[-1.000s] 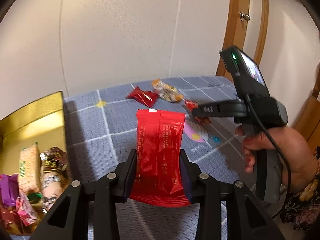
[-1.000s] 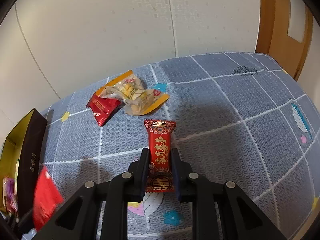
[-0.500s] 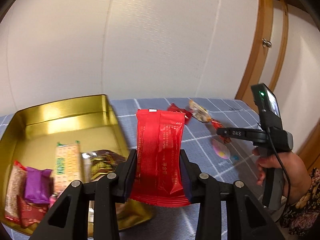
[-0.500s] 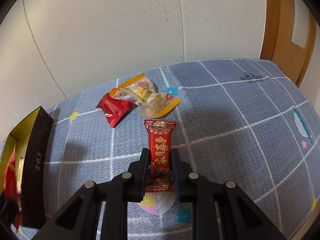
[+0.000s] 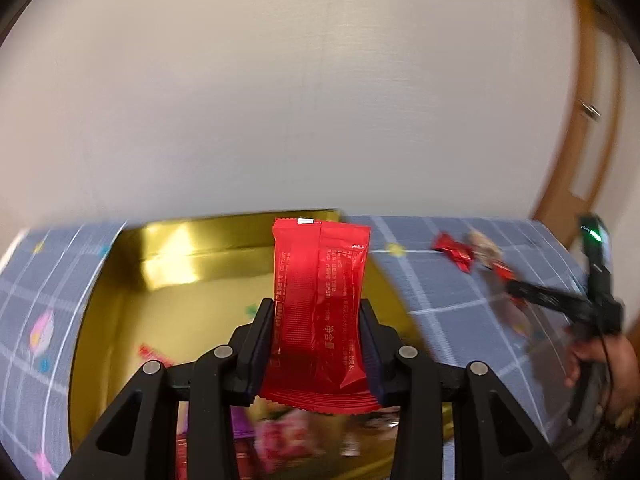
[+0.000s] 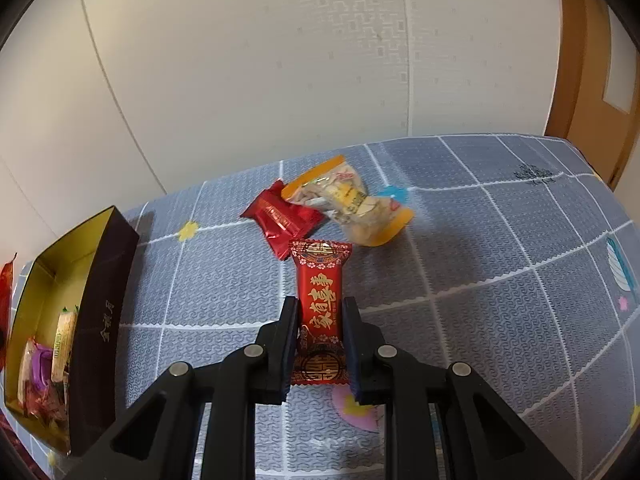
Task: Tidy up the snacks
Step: 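Carry the red bar toward the tin tray with the left tool, then lower the red bar into the tin tray and open the left tool, then carry the red gold-print candy into the tray and open the right tool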
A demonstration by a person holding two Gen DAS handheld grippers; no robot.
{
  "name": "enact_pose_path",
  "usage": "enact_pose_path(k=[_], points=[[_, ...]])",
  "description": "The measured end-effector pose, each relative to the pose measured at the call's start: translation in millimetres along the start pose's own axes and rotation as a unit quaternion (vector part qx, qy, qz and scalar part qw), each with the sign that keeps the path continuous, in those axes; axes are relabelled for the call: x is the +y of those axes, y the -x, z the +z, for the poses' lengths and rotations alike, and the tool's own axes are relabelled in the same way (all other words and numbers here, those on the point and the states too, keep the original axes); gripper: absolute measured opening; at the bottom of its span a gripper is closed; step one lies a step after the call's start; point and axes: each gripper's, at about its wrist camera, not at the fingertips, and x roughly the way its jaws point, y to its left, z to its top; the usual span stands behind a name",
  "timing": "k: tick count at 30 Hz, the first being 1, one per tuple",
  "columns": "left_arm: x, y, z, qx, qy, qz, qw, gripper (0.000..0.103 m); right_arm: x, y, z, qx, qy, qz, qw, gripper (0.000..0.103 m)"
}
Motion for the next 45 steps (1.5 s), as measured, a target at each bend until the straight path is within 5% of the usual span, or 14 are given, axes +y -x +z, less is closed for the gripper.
enact_pose_path(k=[14,19,36,45], points=[[84,-17,-6,0.055,0.117,0.073,0.9889,0.040,16,2,0,-0.003,0.009,0.020,1.000,0.022],[102,-22,-11,0.070,0.154,0.069,0.9832,0.040,25,4,2,-0.005,0.011,0.031,0.999,0.022],[84,-17,-11,0.077,0.121,0.109,0.9836,0.046,49,4,7,-0.010,0.029,0.054,0.998,0.022],[79,-9,-20,0.083,0.130,0.090,0.9839,0.046,68,10,8,-0.026,0.042,0.087,0.995,0.022]])
